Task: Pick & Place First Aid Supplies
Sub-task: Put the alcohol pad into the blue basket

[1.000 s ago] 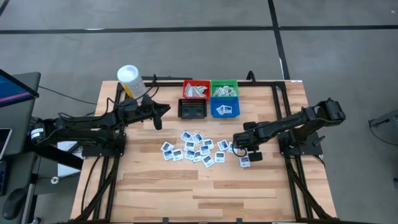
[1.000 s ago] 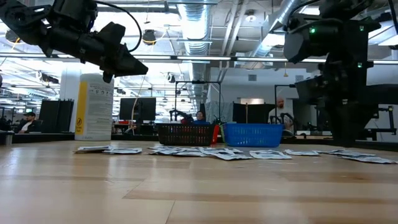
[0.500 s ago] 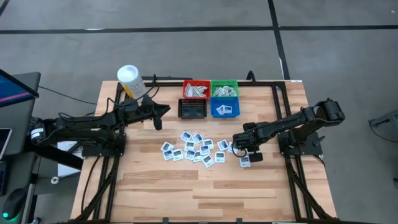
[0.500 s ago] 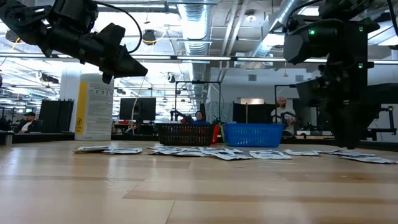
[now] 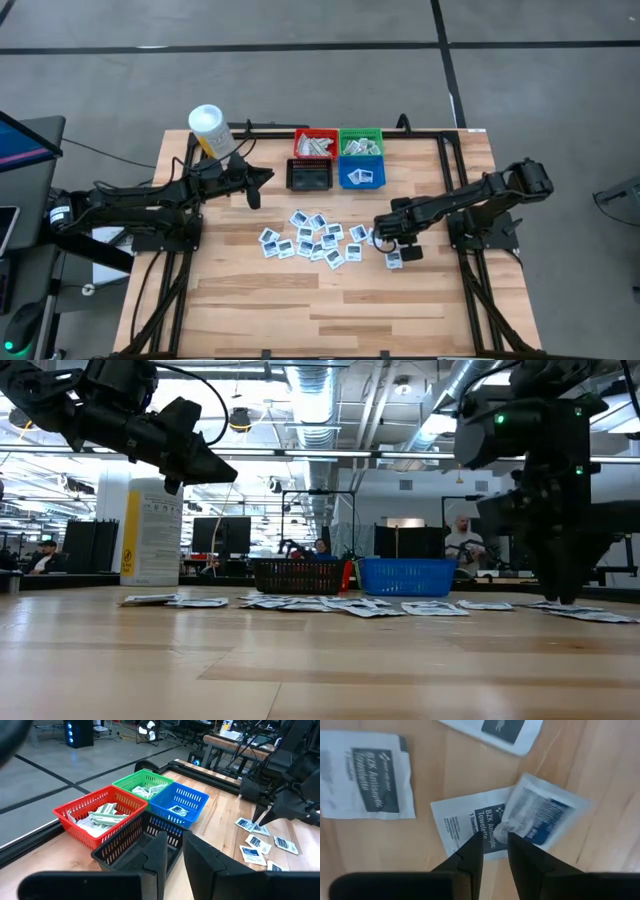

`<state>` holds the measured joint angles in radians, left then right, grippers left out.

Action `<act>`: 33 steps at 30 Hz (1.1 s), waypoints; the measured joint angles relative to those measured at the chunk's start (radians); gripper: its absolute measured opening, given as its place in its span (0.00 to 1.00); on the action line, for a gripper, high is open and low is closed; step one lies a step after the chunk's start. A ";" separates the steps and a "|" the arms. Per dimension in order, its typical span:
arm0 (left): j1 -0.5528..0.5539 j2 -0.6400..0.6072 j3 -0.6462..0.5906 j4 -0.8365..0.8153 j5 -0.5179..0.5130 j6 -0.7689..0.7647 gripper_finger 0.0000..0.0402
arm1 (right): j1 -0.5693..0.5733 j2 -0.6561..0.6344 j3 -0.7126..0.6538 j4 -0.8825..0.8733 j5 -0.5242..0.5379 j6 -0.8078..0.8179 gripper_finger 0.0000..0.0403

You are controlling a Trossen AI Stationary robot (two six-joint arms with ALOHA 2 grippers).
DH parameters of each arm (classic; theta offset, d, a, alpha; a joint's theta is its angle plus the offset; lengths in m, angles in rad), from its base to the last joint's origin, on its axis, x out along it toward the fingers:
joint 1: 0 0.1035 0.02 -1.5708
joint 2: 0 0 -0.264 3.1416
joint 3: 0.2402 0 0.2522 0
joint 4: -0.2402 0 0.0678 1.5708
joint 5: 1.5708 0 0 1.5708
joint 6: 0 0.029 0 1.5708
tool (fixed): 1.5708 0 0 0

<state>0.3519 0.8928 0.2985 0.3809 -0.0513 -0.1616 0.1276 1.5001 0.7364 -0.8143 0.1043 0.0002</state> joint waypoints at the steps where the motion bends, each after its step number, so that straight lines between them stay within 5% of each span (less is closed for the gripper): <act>1: 0.000 0.000 0.000 0.000 0.000 0.000 0.16 | 0.000 0.011 0.000 0.000 -0.001 -0.001 0.20; 9: 0.000 0.000 0.000 0.000 0.000 0.000 0.16 | 0.000 0.089 0.009 -0.005 0.008 -0.002 0.18; 17: 0.000 0.000 0.000 0.000 0.000 -0.001 0.16 | -0.008 0.049 0.026 -0.083 0.041 -0.007 0.01; 33: 0.000 0.000 0.000 0.001 0.000 0.000 0.16 | -0.061 0.016 0.254 -0.117 0.181 -0.139 0.00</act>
<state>0.3519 0.8926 0.2981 0.3817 -0.0509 -0.1619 0.0669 1.5166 0.9902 -0.9310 0.2852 -0.1387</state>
